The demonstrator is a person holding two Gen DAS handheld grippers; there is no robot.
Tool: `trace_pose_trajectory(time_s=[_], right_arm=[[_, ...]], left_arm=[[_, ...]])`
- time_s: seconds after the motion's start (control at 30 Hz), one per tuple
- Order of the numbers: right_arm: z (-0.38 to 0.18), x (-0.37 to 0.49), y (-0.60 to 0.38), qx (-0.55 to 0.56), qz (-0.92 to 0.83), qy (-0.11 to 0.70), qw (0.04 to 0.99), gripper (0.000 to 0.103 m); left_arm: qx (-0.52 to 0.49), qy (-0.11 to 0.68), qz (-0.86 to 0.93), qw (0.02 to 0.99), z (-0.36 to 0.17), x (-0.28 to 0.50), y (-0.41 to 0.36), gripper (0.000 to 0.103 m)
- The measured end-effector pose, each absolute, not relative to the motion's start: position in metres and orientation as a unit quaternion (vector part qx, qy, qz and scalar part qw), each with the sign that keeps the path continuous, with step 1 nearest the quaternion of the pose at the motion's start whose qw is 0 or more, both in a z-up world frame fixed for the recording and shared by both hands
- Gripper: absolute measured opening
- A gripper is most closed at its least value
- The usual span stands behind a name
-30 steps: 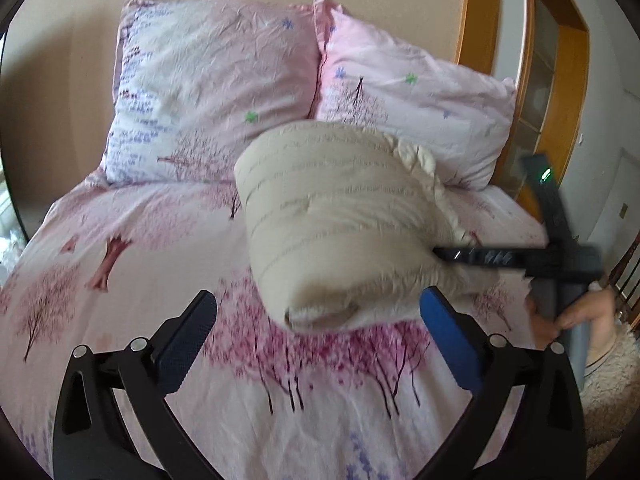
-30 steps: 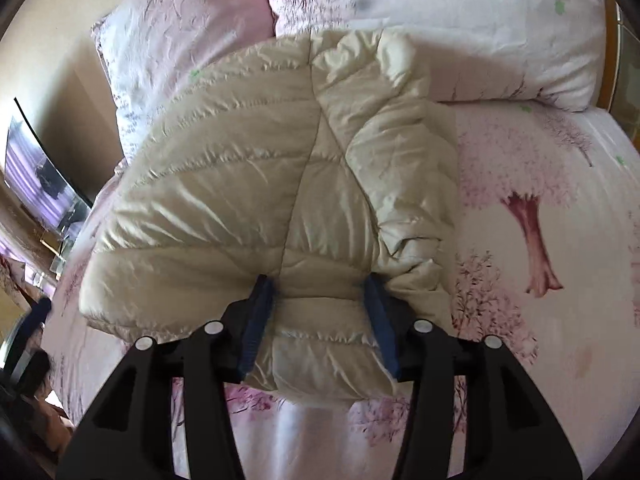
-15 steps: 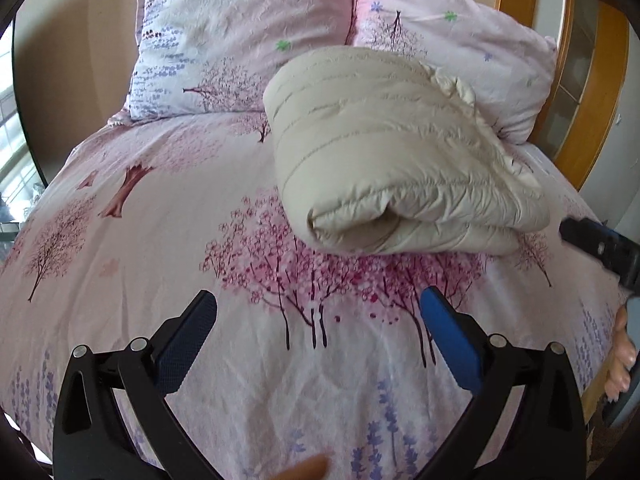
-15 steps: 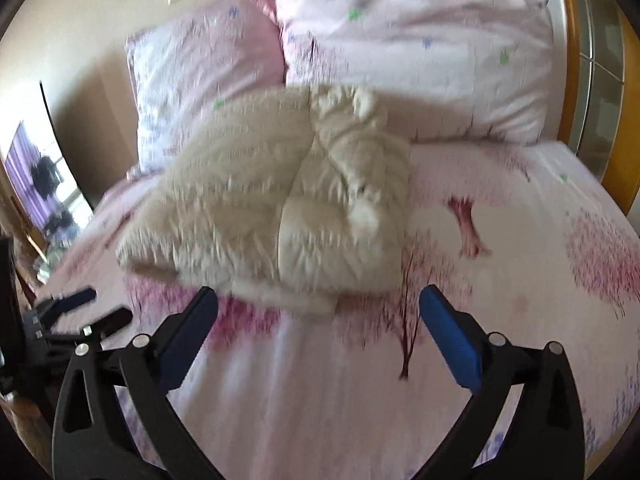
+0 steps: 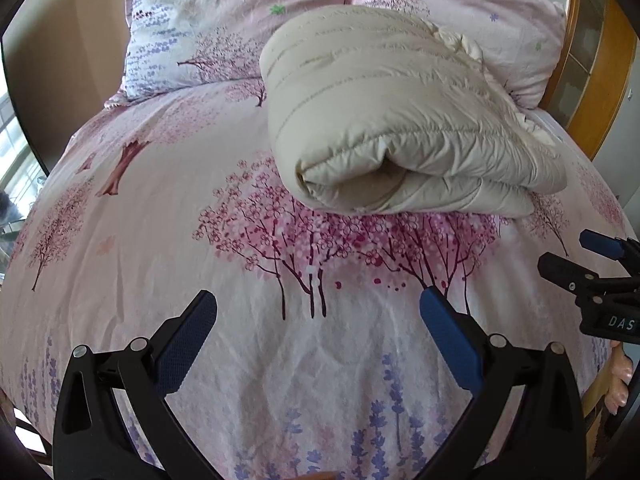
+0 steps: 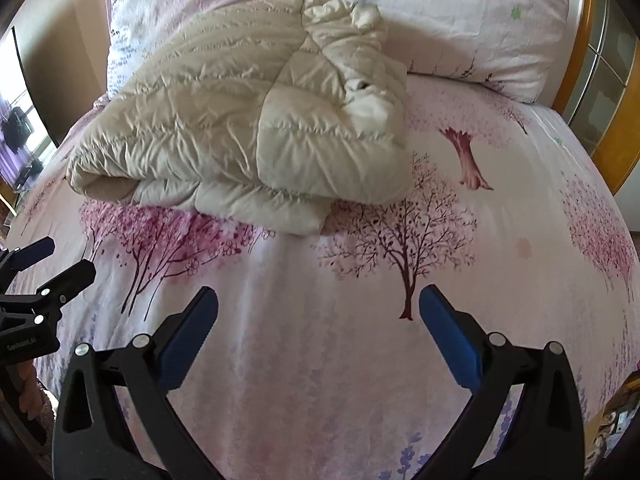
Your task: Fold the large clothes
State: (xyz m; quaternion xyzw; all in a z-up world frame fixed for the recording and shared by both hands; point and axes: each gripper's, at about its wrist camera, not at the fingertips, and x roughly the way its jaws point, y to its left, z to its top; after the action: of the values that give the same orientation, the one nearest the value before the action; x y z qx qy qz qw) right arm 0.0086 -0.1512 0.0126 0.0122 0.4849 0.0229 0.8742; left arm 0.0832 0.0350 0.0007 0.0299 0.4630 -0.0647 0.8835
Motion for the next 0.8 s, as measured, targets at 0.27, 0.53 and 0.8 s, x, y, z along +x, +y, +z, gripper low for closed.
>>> trace_pose_trajectory(time_s=[0.27,0.53,0.8], right_arm=[[0.0118,0.0078,-0.1512,0.008,0.021,0.484,0.875,0.101],[0.0110,0.0081,-0.1521,0.009,0.019,0.485,0.874,0.101],[0.0097,0.0086,-0.1521,0.010,0.019,0.487,0.873,0.101]], left_arm=[[0.024,0.467,-0.065,0.882,0.0009,0.0837,0.0360,0.102],[0.023,0.470,-0.066,0.880,-0.0002,0.0849,0.0351,0.102],[0.022,0.469,-0.065,0.880,-0.0008,0.0848,0.0342,0.102]])
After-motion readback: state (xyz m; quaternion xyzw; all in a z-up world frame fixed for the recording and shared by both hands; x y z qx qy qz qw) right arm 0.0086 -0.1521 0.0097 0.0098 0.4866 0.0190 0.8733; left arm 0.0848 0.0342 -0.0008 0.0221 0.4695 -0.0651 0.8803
